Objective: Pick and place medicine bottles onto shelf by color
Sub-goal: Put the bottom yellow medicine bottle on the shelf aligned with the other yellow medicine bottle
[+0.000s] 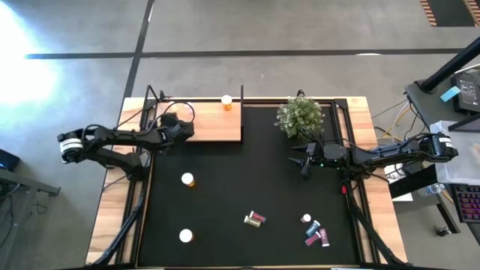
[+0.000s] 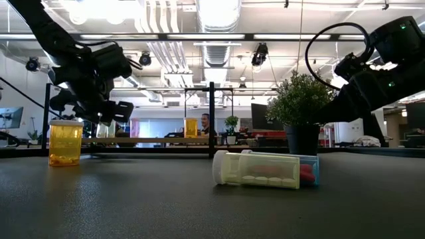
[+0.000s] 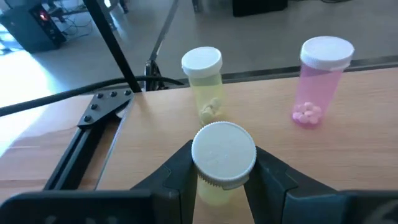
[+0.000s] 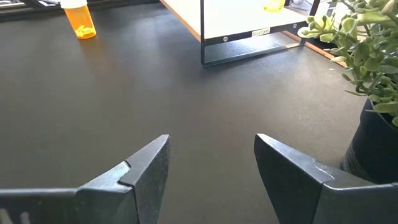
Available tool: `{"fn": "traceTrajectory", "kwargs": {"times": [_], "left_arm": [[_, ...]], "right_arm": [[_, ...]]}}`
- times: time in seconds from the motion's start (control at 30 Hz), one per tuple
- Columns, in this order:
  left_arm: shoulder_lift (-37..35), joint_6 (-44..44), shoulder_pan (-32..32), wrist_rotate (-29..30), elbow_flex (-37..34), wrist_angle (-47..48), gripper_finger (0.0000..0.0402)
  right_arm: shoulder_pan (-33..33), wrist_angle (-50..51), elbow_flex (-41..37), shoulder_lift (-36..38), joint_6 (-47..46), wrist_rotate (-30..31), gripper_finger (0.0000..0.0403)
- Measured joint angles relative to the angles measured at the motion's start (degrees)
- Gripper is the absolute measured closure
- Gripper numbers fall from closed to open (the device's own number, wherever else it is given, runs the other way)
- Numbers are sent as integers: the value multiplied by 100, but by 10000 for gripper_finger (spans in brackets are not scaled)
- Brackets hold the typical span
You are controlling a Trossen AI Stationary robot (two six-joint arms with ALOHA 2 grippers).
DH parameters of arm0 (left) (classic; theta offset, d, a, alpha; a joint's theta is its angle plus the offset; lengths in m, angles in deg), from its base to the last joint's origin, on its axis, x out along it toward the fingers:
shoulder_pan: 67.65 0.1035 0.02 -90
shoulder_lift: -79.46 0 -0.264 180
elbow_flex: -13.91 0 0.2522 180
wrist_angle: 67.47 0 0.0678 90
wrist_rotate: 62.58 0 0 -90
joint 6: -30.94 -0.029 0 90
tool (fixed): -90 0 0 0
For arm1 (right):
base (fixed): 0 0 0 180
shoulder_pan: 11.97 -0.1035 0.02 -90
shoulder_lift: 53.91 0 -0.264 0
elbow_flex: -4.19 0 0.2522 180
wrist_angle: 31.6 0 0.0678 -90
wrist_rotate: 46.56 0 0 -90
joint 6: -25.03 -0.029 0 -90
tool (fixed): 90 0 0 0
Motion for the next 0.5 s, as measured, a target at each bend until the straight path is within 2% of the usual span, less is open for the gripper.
{"fn": "traceTrajectory", "kwargs": {"times": [0.5], "left_arm": [[94, 0, 31, 137, 0, -139, 311]], "right_arm": [[0, 0, -1, -1, -1, 0, 179]]}}
